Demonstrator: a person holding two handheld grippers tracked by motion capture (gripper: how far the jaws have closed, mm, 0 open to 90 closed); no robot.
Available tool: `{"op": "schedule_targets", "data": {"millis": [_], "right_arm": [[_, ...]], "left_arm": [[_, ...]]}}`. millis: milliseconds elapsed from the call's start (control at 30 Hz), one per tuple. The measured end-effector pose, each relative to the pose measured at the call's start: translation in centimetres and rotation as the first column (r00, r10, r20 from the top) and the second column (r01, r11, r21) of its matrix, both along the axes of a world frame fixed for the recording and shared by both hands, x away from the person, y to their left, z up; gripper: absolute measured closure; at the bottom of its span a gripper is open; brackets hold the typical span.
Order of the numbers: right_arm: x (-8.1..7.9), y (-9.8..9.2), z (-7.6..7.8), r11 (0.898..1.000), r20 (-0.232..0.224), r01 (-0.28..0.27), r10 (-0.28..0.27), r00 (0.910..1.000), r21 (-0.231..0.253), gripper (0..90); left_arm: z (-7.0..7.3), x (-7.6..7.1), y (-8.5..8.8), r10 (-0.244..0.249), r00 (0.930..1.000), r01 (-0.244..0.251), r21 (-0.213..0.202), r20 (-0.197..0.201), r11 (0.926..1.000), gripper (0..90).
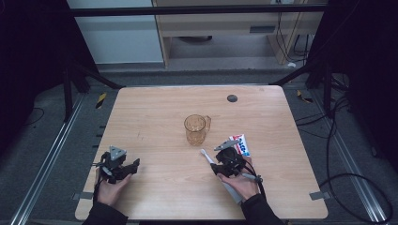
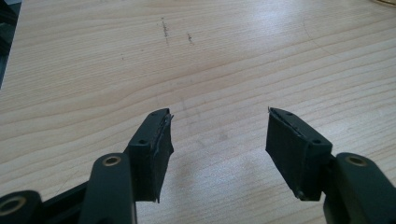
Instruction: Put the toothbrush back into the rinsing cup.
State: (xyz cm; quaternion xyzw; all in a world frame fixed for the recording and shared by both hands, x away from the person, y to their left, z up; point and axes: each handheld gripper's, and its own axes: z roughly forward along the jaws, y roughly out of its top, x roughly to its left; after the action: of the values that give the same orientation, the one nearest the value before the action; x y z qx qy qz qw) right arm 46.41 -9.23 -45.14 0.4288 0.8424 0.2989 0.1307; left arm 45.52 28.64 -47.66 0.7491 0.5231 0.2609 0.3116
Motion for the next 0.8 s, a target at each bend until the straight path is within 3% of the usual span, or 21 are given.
{"op": "schedule_targets", "data": {"millis": [500, 800], "right_arm": [[-0.1, -0.1, -0.9, 0.998, -0.056, -0.006, 0.003, 0.9985, -0.065, 55.6], [0.0, 0.2, -1.3, 0.997, -0.096, -0.002, -0.005, 0.9954, -0.078, 56.3]], "left_arm": [[0.0, 0.0, 0.1, 0.002, 1.0, -0.002, -0.002, -0.003, 1.0, 39.7], [0.0, 0.0, 0.1, 0.001, 1.0, -0.001, 0.001, -0.005, 1.0, 39.7]]}}
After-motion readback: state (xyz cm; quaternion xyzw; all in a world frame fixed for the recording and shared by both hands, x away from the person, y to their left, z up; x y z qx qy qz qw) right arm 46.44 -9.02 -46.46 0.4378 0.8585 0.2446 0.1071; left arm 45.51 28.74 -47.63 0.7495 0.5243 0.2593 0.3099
